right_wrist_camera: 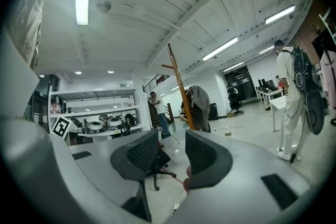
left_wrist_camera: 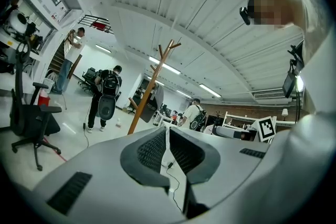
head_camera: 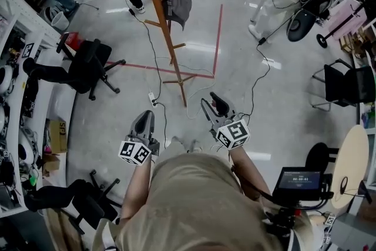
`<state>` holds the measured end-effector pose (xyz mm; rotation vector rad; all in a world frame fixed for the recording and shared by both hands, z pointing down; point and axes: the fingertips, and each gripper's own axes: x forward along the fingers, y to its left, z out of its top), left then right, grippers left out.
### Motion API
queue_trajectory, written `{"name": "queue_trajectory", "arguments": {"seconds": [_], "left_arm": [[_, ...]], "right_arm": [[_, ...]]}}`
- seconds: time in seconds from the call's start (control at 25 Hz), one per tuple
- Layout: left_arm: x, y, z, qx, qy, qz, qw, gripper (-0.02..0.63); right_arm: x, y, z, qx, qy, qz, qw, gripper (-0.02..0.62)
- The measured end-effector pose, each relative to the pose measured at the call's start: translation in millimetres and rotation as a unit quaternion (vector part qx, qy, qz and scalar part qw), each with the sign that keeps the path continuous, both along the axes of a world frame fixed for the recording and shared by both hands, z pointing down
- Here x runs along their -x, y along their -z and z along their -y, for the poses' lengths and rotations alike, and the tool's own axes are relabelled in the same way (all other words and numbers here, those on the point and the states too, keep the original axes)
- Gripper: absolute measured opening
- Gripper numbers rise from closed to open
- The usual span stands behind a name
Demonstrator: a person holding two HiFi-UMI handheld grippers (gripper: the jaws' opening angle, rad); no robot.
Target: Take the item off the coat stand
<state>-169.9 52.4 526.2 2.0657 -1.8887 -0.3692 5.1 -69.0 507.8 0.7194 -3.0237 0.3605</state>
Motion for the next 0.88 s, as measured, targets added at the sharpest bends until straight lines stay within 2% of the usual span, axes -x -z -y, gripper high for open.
{"name": "queue_trajectory", "arguments": {"seconds": [0.16, 0.36, 0.56, 0.88], "left_arm": [[20.9, 9.2, 10.3, -0.001, -0.004, 0.005, 1.0000, 0.020], [38.4, 9.0, 12.9, -0.003, -0.010, -0.006, 0.9999, 0.021], [59.0, 5.4, 10.1, 0.002, -0.013, -0.013, 0.9998, 0.020], [89.0, 3.4, 1.5, -0.009, -0.023, -0.022, 0.9994, 0.020]], "right_arm": [[14.1, 4.8, 8.4, -0.005, -0.011, -0.004, 1.000, 0.146], [27.5, 4.7, 10.7, 0.024, -0.025, -0.019, 0.999, 0.146], [46.7, -1.7, 10.7, 0.029, -0.036, -0.032, 0.998, 0.144], [66.0, -4.6, 5.4, 0.028, -0.055, -0.026, 0.998, 0.100]]}}
